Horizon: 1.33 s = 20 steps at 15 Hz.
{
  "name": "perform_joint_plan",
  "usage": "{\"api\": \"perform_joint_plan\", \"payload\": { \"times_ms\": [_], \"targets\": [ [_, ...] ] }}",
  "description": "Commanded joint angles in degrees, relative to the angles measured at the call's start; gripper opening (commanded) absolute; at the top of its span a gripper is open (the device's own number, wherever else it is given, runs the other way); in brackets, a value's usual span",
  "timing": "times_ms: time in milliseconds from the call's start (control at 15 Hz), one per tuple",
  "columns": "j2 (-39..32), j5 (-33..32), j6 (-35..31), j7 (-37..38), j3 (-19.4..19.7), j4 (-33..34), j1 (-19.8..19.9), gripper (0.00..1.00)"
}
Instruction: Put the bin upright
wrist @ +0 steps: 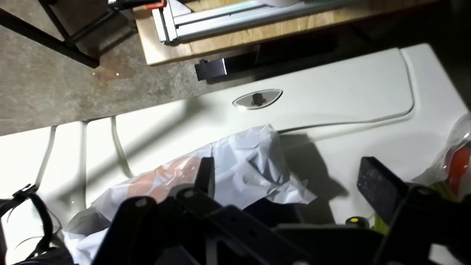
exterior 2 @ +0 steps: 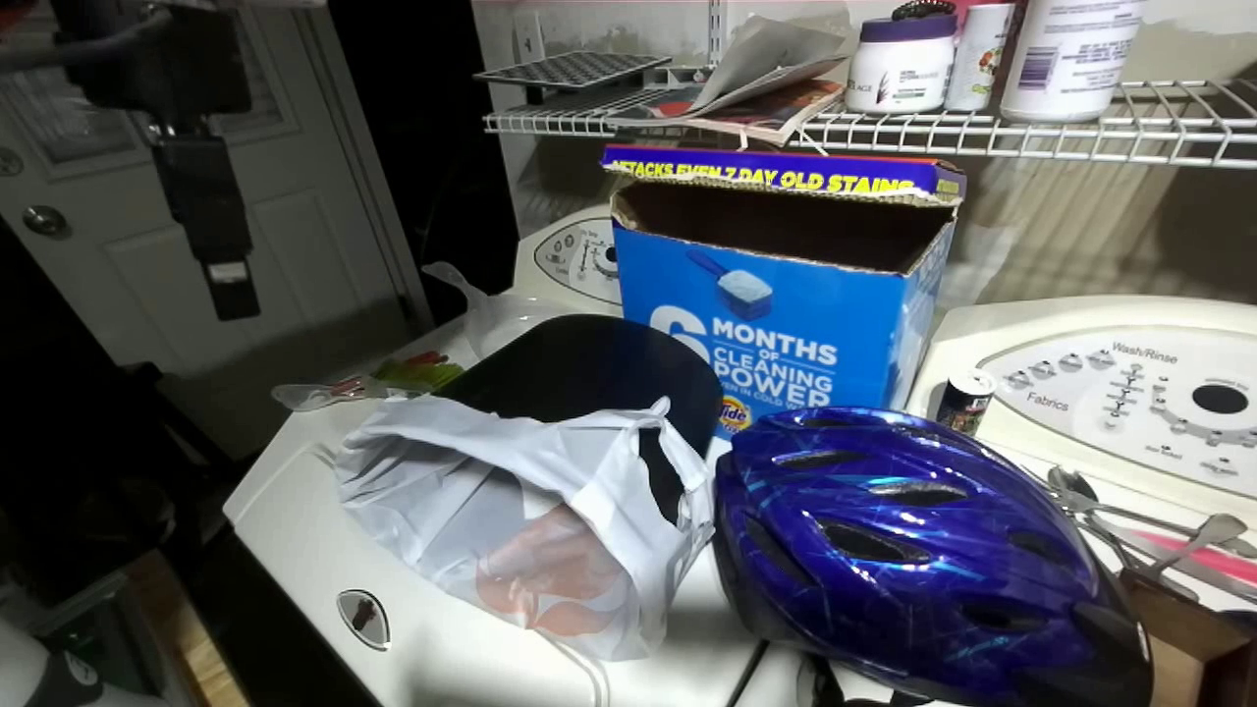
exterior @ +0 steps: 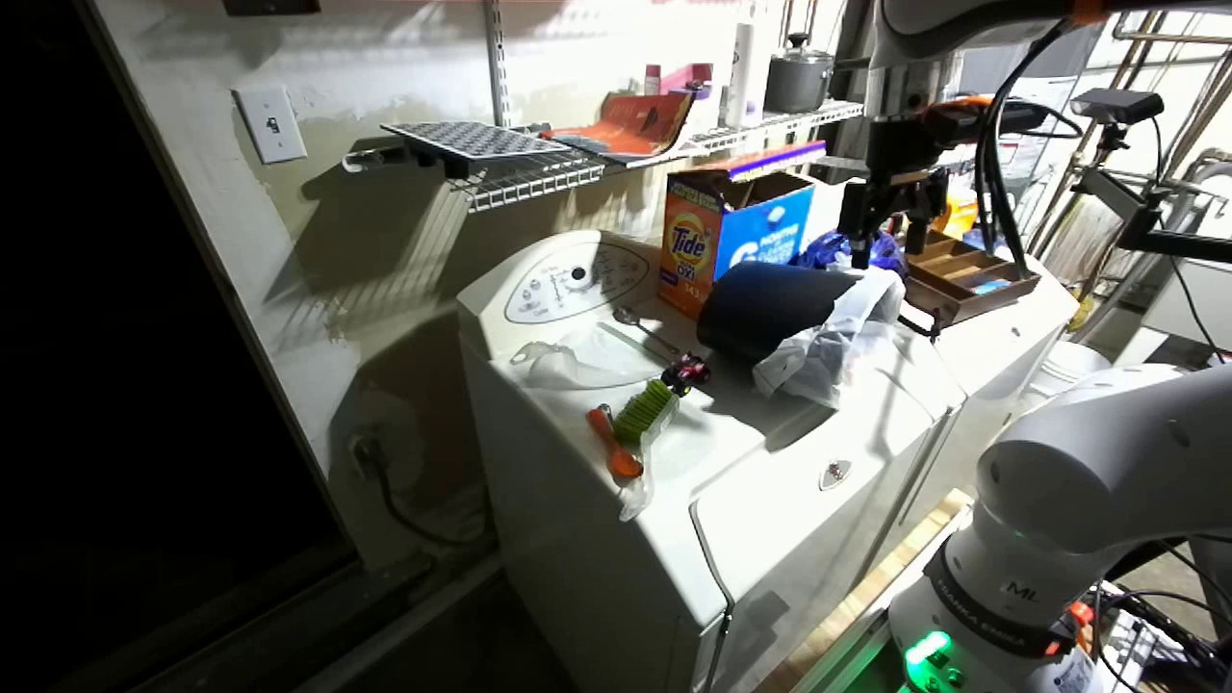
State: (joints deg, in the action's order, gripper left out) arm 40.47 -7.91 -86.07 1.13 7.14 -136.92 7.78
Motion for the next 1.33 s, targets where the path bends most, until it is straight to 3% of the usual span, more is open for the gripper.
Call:
{"api": "perform_joint_plan", "payload": {
  "times_ms": [0,467,800,1267],
  "targets": [
    [-0.86,0.15,-8.34,4.80,1.66,-4.30,3.03,1.00],
    [-2.02,12.47,-14.32,5.77,8.58,-9.56,6.33,1.00],
    [-2.21,10.16,-13.43,5.05,7.01,-9.46,7.28,1.00],
    [-5.88,12.99,-22.80,6.61,12.08,-9.62,12.57,1.00]
  ]
}}
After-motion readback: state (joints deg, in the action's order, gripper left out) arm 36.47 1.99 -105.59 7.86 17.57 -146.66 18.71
